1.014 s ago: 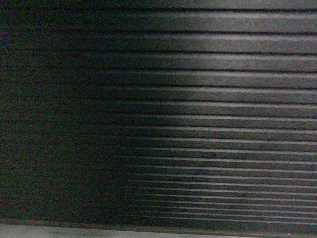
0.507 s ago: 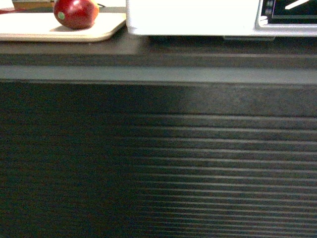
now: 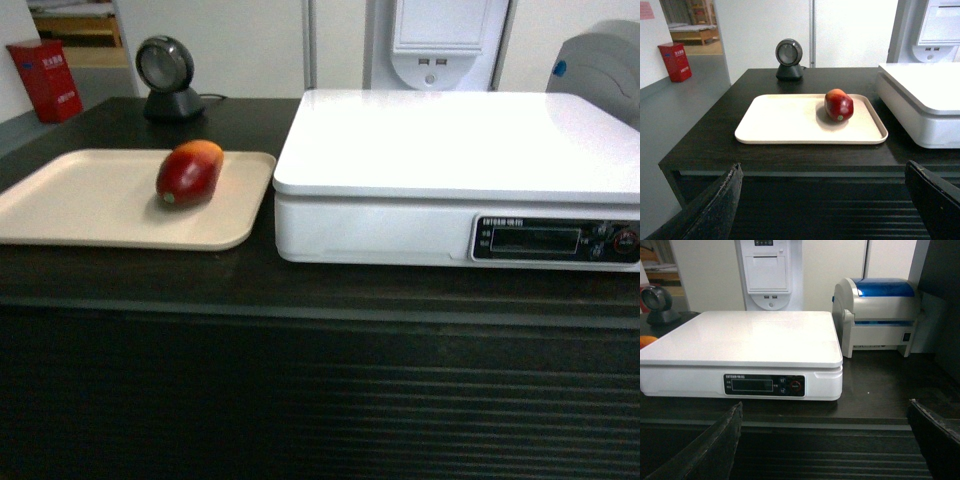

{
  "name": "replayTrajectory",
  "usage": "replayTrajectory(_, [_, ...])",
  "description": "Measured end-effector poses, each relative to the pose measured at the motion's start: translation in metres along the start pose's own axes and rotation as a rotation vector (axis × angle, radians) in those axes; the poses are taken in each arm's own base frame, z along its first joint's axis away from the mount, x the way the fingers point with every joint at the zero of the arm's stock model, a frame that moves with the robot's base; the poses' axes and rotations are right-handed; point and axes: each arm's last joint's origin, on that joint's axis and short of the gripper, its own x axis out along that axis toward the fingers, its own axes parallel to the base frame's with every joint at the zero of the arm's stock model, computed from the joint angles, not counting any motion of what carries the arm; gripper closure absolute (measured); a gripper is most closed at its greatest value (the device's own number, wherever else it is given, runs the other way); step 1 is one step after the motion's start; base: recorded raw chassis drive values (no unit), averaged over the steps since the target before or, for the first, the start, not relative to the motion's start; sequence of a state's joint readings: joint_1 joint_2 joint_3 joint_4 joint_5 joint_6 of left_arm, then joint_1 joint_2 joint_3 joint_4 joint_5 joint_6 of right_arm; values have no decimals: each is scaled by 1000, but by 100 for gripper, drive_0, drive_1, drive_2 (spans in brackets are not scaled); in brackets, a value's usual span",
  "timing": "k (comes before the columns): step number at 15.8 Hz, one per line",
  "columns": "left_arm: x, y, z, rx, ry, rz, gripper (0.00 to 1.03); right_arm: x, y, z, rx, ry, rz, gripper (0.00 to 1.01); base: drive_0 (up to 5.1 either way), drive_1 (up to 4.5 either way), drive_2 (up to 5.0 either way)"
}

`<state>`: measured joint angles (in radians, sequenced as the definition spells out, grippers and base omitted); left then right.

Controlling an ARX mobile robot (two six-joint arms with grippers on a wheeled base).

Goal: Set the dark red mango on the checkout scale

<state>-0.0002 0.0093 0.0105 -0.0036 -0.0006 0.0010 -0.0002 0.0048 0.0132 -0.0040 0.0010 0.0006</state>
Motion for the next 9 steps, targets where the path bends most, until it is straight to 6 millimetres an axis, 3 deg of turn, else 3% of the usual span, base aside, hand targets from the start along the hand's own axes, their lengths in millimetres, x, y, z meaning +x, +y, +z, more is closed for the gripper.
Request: replayTrajectory(9, [0,0,0,0,0,0,5,0,0,0,-1,0,1,3,0,0,0])
